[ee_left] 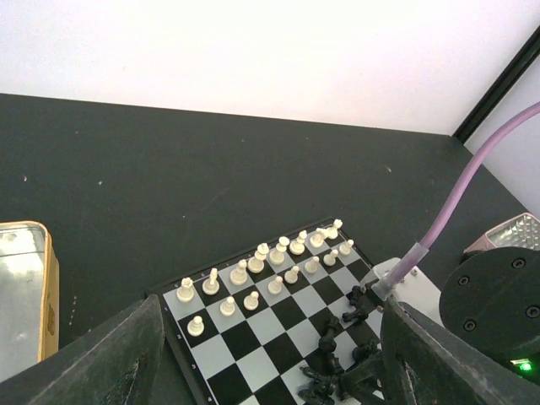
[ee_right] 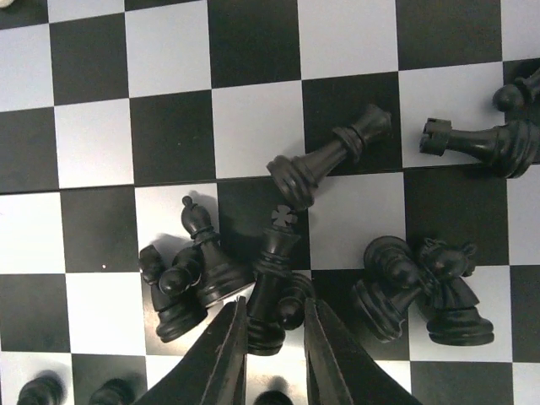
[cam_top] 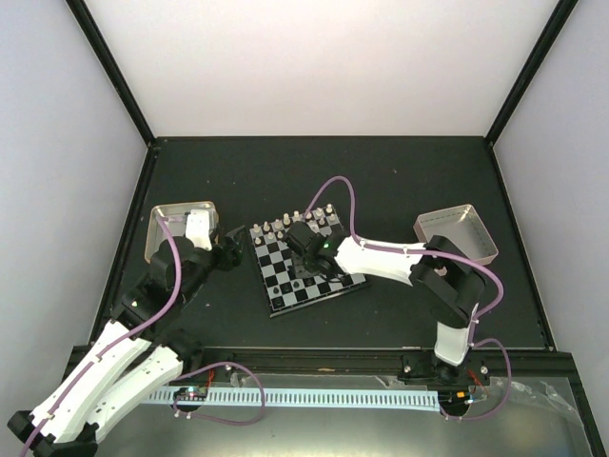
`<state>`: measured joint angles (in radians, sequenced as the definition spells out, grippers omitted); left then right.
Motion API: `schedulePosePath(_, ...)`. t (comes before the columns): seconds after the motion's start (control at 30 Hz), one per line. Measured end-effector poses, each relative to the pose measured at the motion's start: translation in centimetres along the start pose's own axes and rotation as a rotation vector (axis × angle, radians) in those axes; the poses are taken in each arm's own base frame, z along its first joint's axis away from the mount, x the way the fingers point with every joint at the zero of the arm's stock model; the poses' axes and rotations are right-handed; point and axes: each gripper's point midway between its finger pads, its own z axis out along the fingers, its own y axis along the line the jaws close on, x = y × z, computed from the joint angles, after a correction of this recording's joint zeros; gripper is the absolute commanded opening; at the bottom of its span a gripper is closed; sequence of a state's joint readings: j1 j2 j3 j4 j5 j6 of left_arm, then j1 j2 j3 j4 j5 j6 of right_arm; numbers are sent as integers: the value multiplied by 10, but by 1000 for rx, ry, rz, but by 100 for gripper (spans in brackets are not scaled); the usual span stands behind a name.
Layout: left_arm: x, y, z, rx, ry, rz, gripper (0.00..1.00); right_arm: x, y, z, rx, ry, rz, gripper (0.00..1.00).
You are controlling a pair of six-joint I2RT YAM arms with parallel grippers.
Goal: Set up the chess pieces on the board
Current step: Pick up the chess piece from the chessboard.
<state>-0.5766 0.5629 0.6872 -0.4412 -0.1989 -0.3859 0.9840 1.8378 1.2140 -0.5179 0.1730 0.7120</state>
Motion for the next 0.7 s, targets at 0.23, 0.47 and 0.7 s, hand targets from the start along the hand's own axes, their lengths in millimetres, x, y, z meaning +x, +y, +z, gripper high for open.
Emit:
schedulePosePath(0.23,0,0,0,0,0,0,72,1,3,2,-7,18,-3,26)
schedulePosePath(0.47,0,0,0,0,0,0,72,8,2,10,5,51,-10,26)
schedulePosePath(0.7,0,0,0,0,0,0,72,10,1,14,17,64,-12,19)
